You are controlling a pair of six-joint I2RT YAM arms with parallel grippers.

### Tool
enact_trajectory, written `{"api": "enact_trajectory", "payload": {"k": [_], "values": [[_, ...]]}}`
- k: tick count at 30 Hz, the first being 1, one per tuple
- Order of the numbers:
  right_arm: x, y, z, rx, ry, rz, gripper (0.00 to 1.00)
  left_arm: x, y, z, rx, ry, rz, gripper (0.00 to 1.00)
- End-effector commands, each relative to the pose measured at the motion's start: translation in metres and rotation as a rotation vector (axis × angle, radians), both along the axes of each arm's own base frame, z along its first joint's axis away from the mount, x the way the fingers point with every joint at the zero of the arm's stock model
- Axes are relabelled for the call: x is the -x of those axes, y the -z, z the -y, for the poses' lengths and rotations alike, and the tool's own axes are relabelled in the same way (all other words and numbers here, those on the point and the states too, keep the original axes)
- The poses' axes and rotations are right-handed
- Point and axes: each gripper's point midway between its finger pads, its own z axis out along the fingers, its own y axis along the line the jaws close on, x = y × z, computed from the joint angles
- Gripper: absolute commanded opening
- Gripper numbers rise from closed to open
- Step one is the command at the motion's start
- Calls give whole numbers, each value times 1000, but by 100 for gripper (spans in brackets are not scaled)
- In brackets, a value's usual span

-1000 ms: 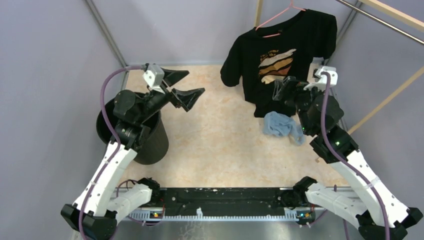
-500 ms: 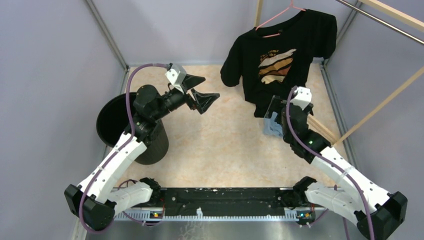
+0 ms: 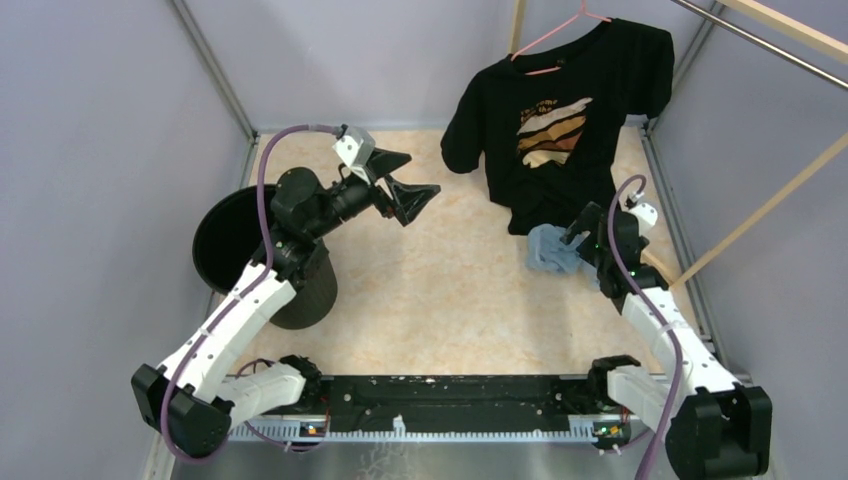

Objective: Put the trash bags into the trash bin

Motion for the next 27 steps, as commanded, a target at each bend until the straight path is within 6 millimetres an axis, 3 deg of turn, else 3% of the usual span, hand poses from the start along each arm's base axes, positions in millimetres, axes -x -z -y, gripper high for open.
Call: {"api": "enact_trajectory", "payload": {"k": [1,6,13,19,23,27], "values": [[-12,0,-23,-77,-99,11,99,1,-9,7,23,37,27,98],[-15,16,-47,-114,-242,-27,95,0,-1,15,26,74,-16,98],[-10,11,-112,-318,-575,55,81,0,13,32,24,132,-86,98],[5,10,-168,-542,-788,4,67,-11,43,53,-14,136,-223,98],[22,6,-212,-473,-930,-61,65,-11,67,74,-55,170,-316,98],[28,-4,-216,-413,-936,-55,65,-8,92,90,-97,175,-390,98]]}}
